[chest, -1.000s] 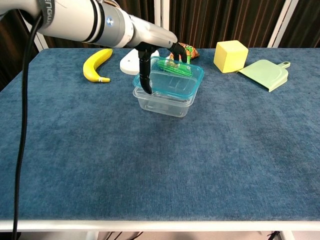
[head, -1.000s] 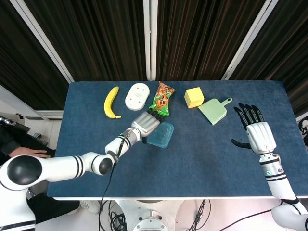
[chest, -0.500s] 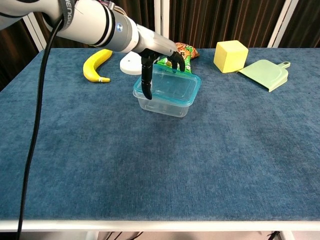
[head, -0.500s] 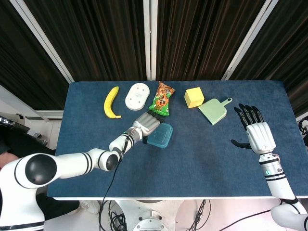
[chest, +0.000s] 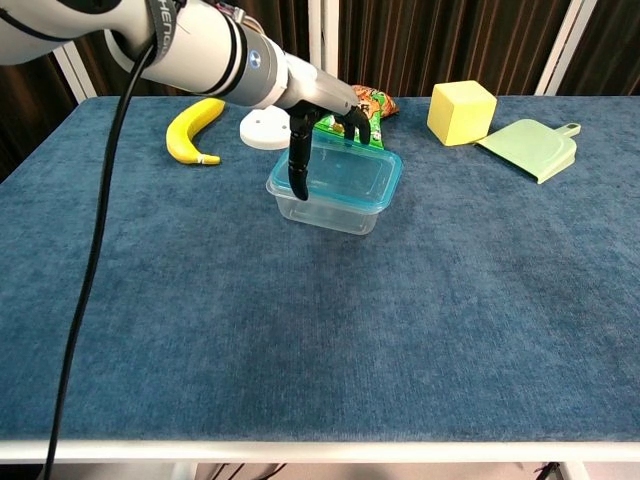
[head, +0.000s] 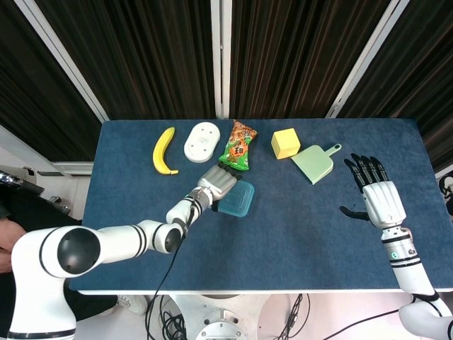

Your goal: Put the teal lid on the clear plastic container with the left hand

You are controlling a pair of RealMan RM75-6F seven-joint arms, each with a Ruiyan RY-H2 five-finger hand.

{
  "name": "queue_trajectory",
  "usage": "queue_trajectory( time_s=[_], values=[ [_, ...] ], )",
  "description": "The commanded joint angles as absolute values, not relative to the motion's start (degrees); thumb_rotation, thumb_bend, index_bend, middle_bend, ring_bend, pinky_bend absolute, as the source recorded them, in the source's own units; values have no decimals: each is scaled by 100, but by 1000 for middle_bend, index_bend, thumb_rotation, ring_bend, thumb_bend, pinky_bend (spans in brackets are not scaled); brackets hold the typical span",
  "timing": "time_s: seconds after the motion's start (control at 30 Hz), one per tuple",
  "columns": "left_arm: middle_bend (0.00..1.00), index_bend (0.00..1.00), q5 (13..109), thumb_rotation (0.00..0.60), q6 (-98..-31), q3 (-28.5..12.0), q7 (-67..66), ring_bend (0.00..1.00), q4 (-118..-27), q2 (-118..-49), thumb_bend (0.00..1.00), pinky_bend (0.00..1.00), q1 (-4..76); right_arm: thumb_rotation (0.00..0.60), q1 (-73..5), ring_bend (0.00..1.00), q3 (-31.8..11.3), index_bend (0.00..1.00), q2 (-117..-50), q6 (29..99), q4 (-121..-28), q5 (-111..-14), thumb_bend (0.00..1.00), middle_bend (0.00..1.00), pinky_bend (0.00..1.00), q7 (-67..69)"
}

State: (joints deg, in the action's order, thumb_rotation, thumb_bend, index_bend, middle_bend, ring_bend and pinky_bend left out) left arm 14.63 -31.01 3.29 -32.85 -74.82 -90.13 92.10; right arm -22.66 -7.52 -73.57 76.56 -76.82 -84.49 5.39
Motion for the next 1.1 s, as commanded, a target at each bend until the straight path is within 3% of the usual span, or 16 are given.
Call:
queue_trajectory(
  time_s=[0.03,0.77,0.9,1.03,1.1],
  values=[
    [145,320,1317,600,-3151,400,-3305,0,-7423,-9068,150,21,9293,600,-2268,0,-752,0,-7361,7641,-7673,-8453,0,0,0,545],
    [144,306,603,600,-3292,677,-3335,0,-7586,-9080,150,29,9604,600,-2243,0,-759,0,-7397,7614,-7597,-8494,0,0,0,642],
    [121,203,428,600,-3312,756,-3412,0,-7583,-9116,145,30,9655,600,-2226,0,-760,0,-7384,7634,-7611,-8504,0,0,0,651],
    [10,15,308,600,-3354,749,-3417,0,-7651,-9099,73,11,9686,600,-2219,0,-763,0,-7383,7649,-7620,-8519,0,0,0,656],
    [0,0,427,600,-3497,704,-3399,0,-7708,-9087,55,4,9646,600,-2216,0,-765,0,-7384,7657,-7624,-8526,0,0,0,662]
  ],
)
